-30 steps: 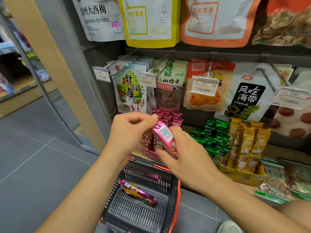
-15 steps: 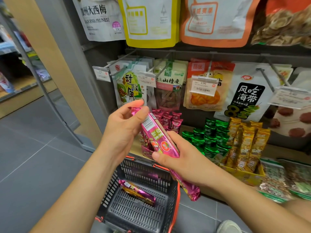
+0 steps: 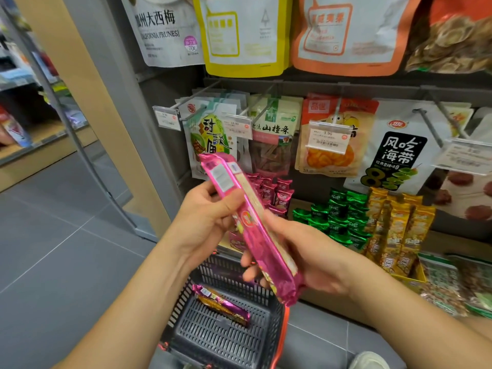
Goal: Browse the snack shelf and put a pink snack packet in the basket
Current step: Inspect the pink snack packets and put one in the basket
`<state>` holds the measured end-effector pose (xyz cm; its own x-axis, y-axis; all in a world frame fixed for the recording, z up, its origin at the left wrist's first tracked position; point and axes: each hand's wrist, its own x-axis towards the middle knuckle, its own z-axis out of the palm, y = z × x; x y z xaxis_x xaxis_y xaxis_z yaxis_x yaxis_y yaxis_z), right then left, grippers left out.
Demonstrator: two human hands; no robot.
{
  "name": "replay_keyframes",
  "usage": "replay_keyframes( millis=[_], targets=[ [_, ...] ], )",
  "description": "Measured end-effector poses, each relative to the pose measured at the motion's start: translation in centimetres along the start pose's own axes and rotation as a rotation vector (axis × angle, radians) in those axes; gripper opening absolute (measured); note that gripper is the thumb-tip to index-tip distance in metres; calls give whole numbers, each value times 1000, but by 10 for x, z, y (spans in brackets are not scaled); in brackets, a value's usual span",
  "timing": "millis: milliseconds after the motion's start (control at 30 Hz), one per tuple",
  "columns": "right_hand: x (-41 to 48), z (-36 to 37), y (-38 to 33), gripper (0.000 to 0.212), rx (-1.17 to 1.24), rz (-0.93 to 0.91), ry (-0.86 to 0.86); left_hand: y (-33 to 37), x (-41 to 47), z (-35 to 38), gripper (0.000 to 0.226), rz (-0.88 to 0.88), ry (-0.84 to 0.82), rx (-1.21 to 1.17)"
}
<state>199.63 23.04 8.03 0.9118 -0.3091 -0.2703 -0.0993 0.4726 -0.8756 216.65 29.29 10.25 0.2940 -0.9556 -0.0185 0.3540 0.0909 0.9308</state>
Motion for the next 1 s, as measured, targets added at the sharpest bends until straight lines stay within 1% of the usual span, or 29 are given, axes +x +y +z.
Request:
replay_keyframes(
  millis=[33,100,133,200,233,300,367,400,467,500,567,600,633,667,767,833,900,1000],
  targets=[
    [-3,-2,-2,62,80,56,-85,3,0,-4,59,9,-21,-36],
    [-5,-3,-1,71,143,110,-203,7,0,-11,61,25,-79,-78],
    [-5,-4,1,75,158,108,-227,8,0,-12,58,30,-97,-96],
    [-2,-4,4,79,196,71,-210,10,2,-14,55,13,-92,-141],
    [0,-4,6,74,190,40,-179,11,3,-16,54,-3,-67,-143],
    [4,-4,10,53,107,-26,-84,13,7,-17,53,-27,47,-31],
    [7,-2,14,39,-71,-88,51,14,11,-20,57,-45,182,110],
    [8,0,16,38,-231,-132,137,13,12,-22,57,-55,230,145],
    [8,0,20,32,-657,-249,336,14,13,-27,52,-62,251,195],
    [6,-2,21,29,-819,-308,408,13,14,-29,49,-57,249,207],
    [2,-2,21,23,-953,-360,445,11,17,-32,36,-33,280,185],
    [0,-1,20,23,-965,-354,430,10,18,-33,25,-17,304,166],
    [-1,0,18,25,-935,-335,407,10,19,-34,16,-2,332,151],
    [-1,1,16,27,-863,-307,378,10,20,-35,11,11,360,131],
    [-5,2,5,27,-552,-217,224,11,24,-39,11,23,432,33],
    [-9,-1,0,28,-457,-201,137,11,26,-39,12,18,433,-27],
    [-13,-5,-3,33,-468,-201,109,9,28,-38,14,14,419,-59],
    [-14,-6,-4,39,-578,-224,115,5,30,-37,16,12,413,-93]
  ],
)
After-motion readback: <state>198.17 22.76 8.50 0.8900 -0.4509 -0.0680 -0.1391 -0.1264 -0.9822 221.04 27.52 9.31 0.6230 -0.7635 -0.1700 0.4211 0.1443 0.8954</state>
